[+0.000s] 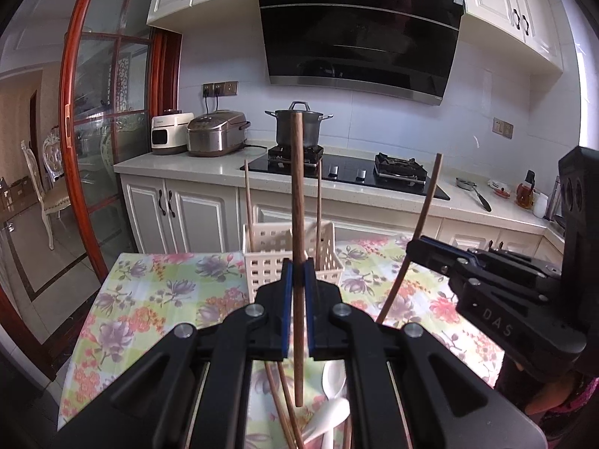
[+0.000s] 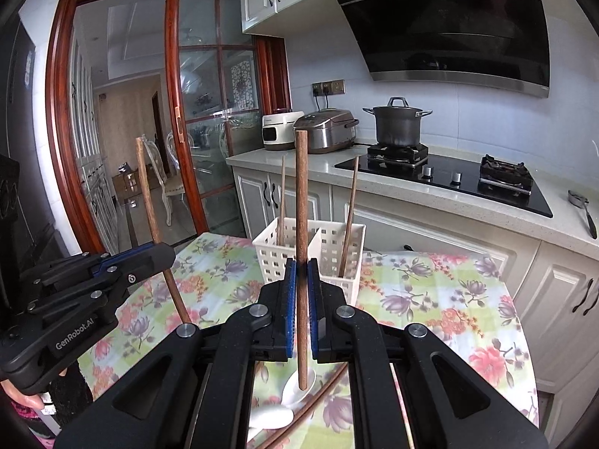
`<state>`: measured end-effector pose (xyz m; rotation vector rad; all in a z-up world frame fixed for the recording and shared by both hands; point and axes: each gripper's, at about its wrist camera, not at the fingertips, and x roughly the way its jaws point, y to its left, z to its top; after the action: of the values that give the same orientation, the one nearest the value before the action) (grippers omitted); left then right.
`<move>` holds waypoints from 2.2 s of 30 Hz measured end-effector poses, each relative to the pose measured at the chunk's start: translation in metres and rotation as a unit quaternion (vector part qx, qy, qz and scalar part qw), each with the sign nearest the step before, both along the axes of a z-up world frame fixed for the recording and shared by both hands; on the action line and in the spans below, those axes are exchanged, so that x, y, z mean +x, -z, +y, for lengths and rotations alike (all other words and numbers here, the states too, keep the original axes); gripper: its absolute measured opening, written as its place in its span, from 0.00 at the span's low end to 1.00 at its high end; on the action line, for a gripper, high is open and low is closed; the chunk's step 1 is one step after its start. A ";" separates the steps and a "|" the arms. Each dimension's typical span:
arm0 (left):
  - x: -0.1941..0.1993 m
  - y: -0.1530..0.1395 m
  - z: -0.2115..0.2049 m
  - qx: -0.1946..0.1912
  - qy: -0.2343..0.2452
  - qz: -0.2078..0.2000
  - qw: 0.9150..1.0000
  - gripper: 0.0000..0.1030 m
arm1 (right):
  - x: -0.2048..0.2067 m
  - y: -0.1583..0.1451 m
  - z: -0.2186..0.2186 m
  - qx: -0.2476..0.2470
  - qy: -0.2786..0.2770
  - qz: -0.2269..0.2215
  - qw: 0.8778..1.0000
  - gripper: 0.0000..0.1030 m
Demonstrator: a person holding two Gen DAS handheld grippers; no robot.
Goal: Organize utensils
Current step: 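Lift both held chopsticks upright and carry them over the white caddy, then lower both upright chopsticks into the white slotted caddy, then open both grippers to release the chopsticks inside the caddy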
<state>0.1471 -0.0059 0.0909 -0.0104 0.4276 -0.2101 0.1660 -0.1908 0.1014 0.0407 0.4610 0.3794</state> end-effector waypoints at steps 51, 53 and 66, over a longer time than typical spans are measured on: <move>0.198 0.017 0.009 0.008 -0.032 0.086 0.996 0.10 | 0.191 0.025 0.022 0.002 0.018 0.090 0.996 0.22; 0.195 0.017 0.013 0.007 -0.037 0.083 0.996 0.12 | 0.189 0.025 0.020 0.000 0.023 0.087 0.996 0.27; 0.136 0.007 0.036 0.015 -0.076 0.031 0.996 0.63 | 0.138 0.023 -0.002 -0.009 0.033 0.065 0.997 0.27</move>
<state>0.2828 0.0299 0.0843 -0.0206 0.4895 -0.0532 0.3042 -0.1927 0.0782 0.0628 0.5899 0.3081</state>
